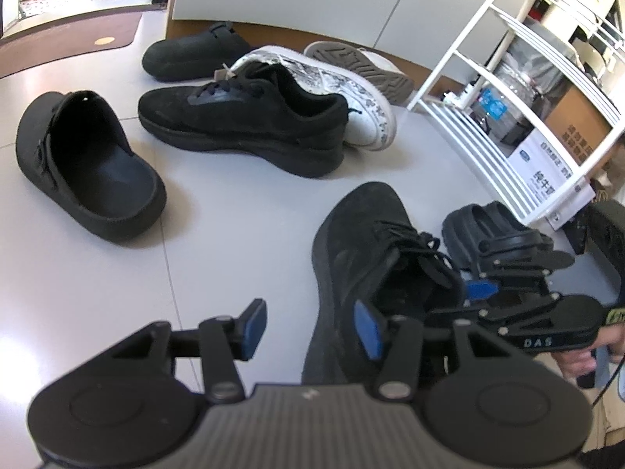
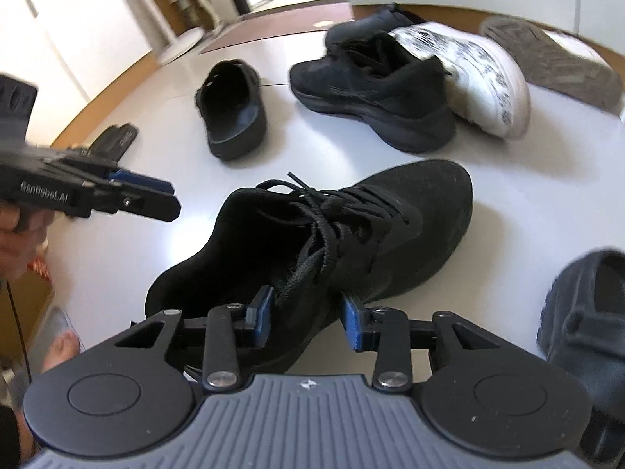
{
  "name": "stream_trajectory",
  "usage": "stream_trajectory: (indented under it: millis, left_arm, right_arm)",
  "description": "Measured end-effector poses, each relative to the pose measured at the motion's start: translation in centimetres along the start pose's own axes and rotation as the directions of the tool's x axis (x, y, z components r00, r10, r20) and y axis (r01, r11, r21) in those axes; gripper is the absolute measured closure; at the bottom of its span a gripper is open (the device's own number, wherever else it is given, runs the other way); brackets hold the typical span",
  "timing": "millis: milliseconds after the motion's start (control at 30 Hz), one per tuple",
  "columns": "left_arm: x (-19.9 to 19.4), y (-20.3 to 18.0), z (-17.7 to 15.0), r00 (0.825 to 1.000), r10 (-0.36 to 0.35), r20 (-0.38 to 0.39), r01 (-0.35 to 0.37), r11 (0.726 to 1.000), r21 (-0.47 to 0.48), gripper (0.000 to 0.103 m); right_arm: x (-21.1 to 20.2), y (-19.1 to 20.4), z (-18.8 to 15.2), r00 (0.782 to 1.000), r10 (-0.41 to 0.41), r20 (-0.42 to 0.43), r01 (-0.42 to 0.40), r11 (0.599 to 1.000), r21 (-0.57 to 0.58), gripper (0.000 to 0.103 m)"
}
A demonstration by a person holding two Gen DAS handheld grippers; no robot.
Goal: Organize scattered shoes
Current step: 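Grasp the black sneaker with the right gripper while the left gripper holds it, then open the left gripper to release the sneaker while the right gripper holds it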
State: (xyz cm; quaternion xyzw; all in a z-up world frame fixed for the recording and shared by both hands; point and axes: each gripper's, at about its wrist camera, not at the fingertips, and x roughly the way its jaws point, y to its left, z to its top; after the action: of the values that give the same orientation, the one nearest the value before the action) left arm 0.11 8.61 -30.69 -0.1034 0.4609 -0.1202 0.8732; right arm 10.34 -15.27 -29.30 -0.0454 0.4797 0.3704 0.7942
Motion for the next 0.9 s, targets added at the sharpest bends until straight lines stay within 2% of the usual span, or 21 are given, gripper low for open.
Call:
stream_trajectory:
  millis: [67,233,400,500,700,900]
  left_arm:
    - [0.1,0.0,-0.1,1.000,0.000,-0.004,0.000,1.000,-0.002,0.050]
    - [0.2,-0.1,-0.1,1.000,-0.005,-0.009,0.005,1.000,-0.004,0.050]
    - [0.3,-0.3,-0.2,1.000,-0.008,-0.014,0.008,1.000,-0.001,0.050]
    - [0.3,-0.4,-0.3,1.000,-0.007,-0.017,0.007,1.000,-0.001,0.050]
    - [0.3,-0.3,-0.2,1.000,-0.007,-0.016,0.007,1.000,-0.007,0.050]
    - [0.2,-0.3,-0.2,1.000,-0.005,-0.010,0.005,1.000,-0.013,0.050]
  right_arm:
    - [0.3,0.2,0.2,1.000,0.008,-0.002,-0.008,1.000,-0.015,0.069]
    - [-0.3,0.6,0.2,1.000,-0.029,0.007,0.029,0.992,-0.121,0.079]
    - [-0.9,-0.5,0.3,0.997,-0.069,0.017,0.071,0.988,-0.139,0.089]
    - [-1.6,-1.0,0.3,0.996,-0.084,0.025,0.086,0.991,-0.102,0.093]
    - [-3.0,-1.9,0.3,0.993,-0.110,0.039,0.111,0.994,-0.023,0.090]
    - [-4.4,-2.7,0.3,0.989,-0.137,0.050,0.134,0.989,0.057,0.072]
